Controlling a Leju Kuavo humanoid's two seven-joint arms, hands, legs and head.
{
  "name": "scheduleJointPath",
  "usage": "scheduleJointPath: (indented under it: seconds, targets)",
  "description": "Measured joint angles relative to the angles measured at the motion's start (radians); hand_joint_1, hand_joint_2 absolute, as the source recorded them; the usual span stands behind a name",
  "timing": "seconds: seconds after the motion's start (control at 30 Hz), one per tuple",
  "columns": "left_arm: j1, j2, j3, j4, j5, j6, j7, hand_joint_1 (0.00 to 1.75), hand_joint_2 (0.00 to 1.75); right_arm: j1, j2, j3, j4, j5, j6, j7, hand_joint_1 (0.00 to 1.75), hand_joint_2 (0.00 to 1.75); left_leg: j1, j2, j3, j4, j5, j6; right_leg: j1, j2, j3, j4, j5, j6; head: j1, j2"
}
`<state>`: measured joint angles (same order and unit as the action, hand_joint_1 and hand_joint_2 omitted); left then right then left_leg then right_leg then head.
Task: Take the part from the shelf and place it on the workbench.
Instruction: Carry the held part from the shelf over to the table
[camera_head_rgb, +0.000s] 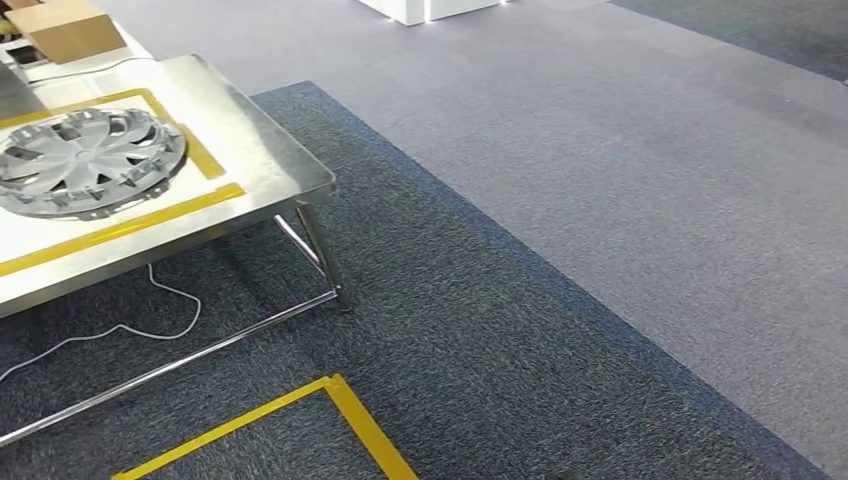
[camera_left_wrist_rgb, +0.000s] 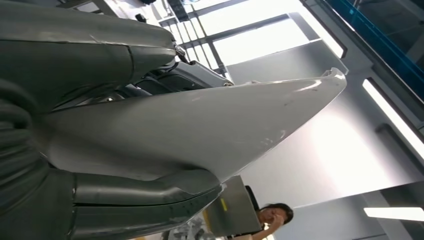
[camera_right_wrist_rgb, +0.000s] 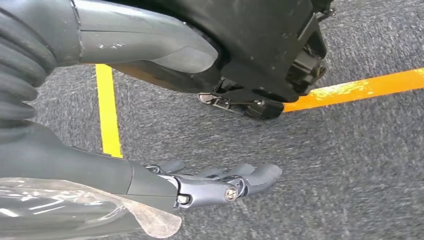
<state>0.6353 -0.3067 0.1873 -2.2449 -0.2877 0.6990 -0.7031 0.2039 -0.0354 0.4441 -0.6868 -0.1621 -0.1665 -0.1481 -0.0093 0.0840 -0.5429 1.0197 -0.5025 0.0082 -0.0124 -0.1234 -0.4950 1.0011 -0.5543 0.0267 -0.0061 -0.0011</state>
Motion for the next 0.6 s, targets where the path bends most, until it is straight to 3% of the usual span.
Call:
scheduleJointPath:
  seconds: [0.03, 0.07, 0.13, 0.2, 0.23, 0.27, 0.3, 0.33, 0.37, 0.43, 0.5, 0.57, 0.6]
  targets:
    - [0.001, 0.000, 0.000, -0.001, -0.001, 0.000, 0.000, 1.75, 1.75, -0.002, -0.001, 0.003, -0.002, -0.005, -0.002, -0.001, 0.00, 1.75, 0.000, -0.014, -0.002, -0.002, 0.002, 0.006, 0.000, -0.012, 0.008, -0.003, -0.001, 0.005, 0.000, 0.000]
    - [0.003, 0.000, 0.000, -0.003, -0.003, 0.001, 0.000, 1.75, 1.75, -0.005, -0.003, 0.006, -0.005, -0.011, -0.006, -0.003, 0.00, 1.75, 0.002, -0.027, -0.002, -0.006, 0.006, 0.012, -0.001, -0.009, 0.013, -0.003, -0.004, 0.010, 0.000, 0.000]
    - [0.004, 0.000, 0.000, -0.006, -0.005, 0.001, 0.000, 1.75, 1.75, -0.009, -0.008, 0.013, -0.011, -0.023, -0.016, -0.008, 0.00, 1.75, 0.009, -0.051, 0.000, -0.016, 0.015, 0.023, -0.004, 0.045, 0.000, 0.038, -0.035, 0.019, 0.005, 0.000]
    - [0.002, 0.000, 0.000, -0.008, -0.006, 0.001, 0.000, 1.75, 1.75, -0.010, -0.012, 0.022, -0.015, -0.032, -0.024, -0.012, 0.00, 1.75, 0.012, -0.075, 0.000, -0.018, 0.018, 0.028, -0.007, 0.107, -0.062, 0.158, -0.094, 0.022, 0.009, 0.000]
    - [0.001, 0.000, 0.000, -0.008, -0.005, 0.001, 0.000, 1.75, 1.75, -0.009, -0.014, 0.027, -0.016, -0.034, -0.027, -0.012, 0.00, 1.75, 0.012, -0.088, -0.001, -0.018, 0.018, 0.029, -0.007, 0.117, -0.100, 0.227, -0.118, 0.023, 0.010, 0.000]
    - [0.001, 0.000, 0.000, -0.008, -0.005, 0.001, 0.000, 1.75, 1.75, -0.007, -0.017, 0.031, -0.016, -0.036, -0.029, -0.012, 0.00, 1.75, 0.012, -0.103, 0.000, -0.018, 0.017, 0.029, -0.006, 0.120, -0.130, 0.272, -0.124, 0.023, 0.010, 0.000]
    - [0.001, 0.000, 0.000, -0.008, -0.005, 0.001, 0.000, 1.75, 1.75, -0.007, -0.020, 0.036, -0.017, -0.037, -0.029, -0.012, 0.00, 1.75, 0.012, -0.118, 0.001, -0.018, 0.017, 0.029, -0.006, 0.122, -0.143, 0.281, -0.108, 0.022, 0.010, 0.000]
    - [0.001, 0.000, 0.000, -0.008, -0.005, 0.001, 0.000, 1.75, 1.75, -0.006, -0.023, 0.041, -0.018, -0.037, -0.031, -0.012, 0.00, 1.75, 0.012, -0.134, 0.003, -0.017, 0.015, 0.028, -0.006, 0.125, -0.140, 0.252, -0.075, 0.021, 0.010, 0.000]
    - [0.001, 0.000, 0.000, -0.008, -0.004, 0.001, 0.000, 1.75, 1.75, -0.007, -0.026, 0.045, -0.019, -0.038, -0.032, -0.012, 0.00, 1.75, 0.013, -0.148, 0.007, -0.017, 0.014, 0.026, -0.007, 0.137, -0.118, 0.188, -0.030, 0.019, 0.010, 0.000]
    - [0.000, 0.000, 0.000, -0.008, -0.002, 0.001, 0.000, 1.75, 1.75, -0.007, -0.030, 0.054, -0.021, -0.041, -0.034, -0.011, 0.00, 1.75, 0.012, -0.174, 0.008, -0.012, 0.009, 0.018, -0.011, 0.184, -0.068, 0.061, 0.027, 0.014, 0.010, 0.000]
    - [0.000, 0.000, 0.000, -0.008, 0.001, 0.001, 0.000, 1.75, 1.75, -0.006, -0.033, 0.063, -0.022, -0.044, -0.035, -0.008, 0.00, 1.75, 0.014, -0.198, 0.001, -0.009, 0.008, 0.005, -0.011, 0.210, -0.044, 0.013, 0.033, 0.008, 0.010, 0.000]
    - [0.002, 0.000, 0.000, -0.008, 0.003, 0.001, 0.000, 1.75, 1.75, -0.005, -0.034, 0.071, -0.024, -0.047, -0.035, -0.006, 0.00, 1.75, 0.018, -0.216, -0.007, -0.008, 0.010, -0.006, -0.010, 0.187, -0.038, 0.008, 0.034, -0.002, 0.010, 0.000]
    - [0.002, 0.000, 0.000, -0.009, 0.004, 0.001, 0.000, 1.75, 1.75, -0.006, -0.034, 0.074, -0.025, -0.048, -0.036, -0.006, 0.00, 1.75, 0.018, -0.204, -0.012, 0.001, 0.004, -0.011, -0.012, 0.175, -0.036, 0.006, 0.035, -0.008, 0.007, 0.000]
